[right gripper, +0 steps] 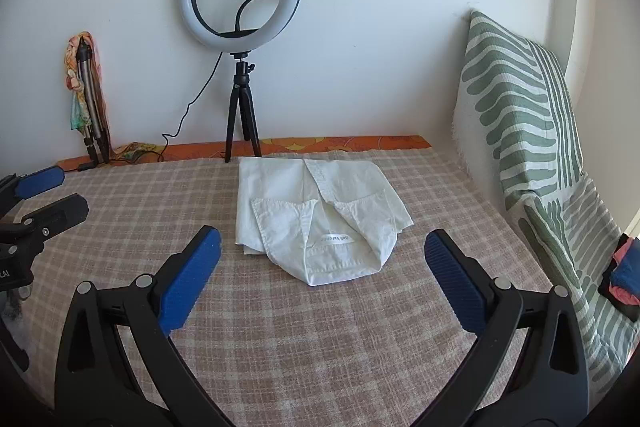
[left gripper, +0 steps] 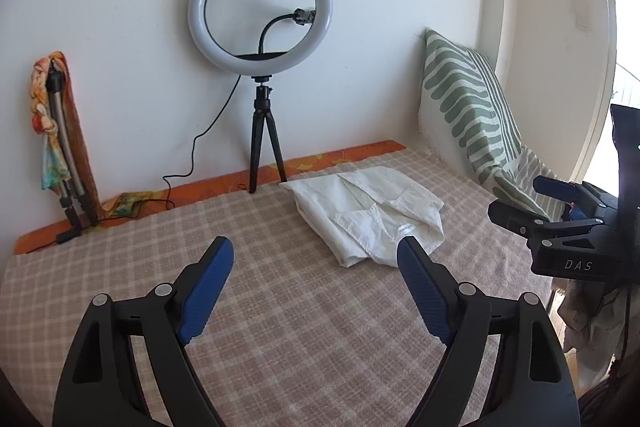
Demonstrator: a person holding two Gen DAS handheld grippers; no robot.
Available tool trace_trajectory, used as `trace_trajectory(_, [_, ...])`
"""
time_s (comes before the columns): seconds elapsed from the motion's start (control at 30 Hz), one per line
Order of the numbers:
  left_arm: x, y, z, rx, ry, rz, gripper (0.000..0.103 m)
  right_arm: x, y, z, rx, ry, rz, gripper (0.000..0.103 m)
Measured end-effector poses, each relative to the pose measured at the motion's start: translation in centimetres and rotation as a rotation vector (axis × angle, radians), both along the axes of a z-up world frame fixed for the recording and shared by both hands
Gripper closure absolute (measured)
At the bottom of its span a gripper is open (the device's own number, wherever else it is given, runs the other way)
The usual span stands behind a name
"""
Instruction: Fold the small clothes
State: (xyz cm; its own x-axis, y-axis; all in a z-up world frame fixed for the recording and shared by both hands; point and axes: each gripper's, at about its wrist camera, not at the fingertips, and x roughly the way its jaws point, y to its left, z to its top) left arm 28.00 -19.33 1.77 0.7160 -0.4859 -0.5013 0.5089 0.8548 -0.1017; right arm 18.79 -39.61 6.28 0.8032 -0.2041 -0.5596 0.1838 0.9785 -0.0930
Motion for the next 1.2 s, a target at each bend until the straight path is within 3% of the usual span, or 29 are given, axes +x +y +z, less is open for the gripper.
trace_trajectory(0.23, [-2.1,1.5,-1.5,0.019,-0.012,0.009,0.018,-1.4,2.2,-1.9,0.019,0.019,0.01,0.0])
trace_trajectory(0.5, [-3.1,1.8,-1.7,0.073,-0.081,0.029,0.018,-1.8,2.3,-2.8,0.083,0.002,0.004,0.0])
trace_trajectory(0.8, [-3.5,1.4,-2.8,0.114,-0.06,0.027,0.018,-1.8,2.1,-2.9,0.093,0.003,-0.003,0.0])
trace_trajectory(0.87, [-3.7,1.5,-2.8,0.119,-0.071,0.042,0.015,-1.8,2.1,-2.9,0.079,-0.002,-0.007,0.0])
trace_trajectory(0.93, [-3.7,1.7,-2.6,0.13,-0.079,0.078,0.0,-1.9,2.3,-2.7,0.055,-0.013,-0.01,0.0])
trace_trajectory(1.03, [-4.0,1.9,-2.4,0.145,-0.108,0.128,0.0,-2.1,2.4,-2.6,0.054,-0.025,-0.009,0.0])
trace_trajectory(1.2, [-4.4,1.8,-2.2,0.141,-0.125,0.11,0.0,-2.3,2.5,-2.3,0.046,-0.052,-0.026,0.0])
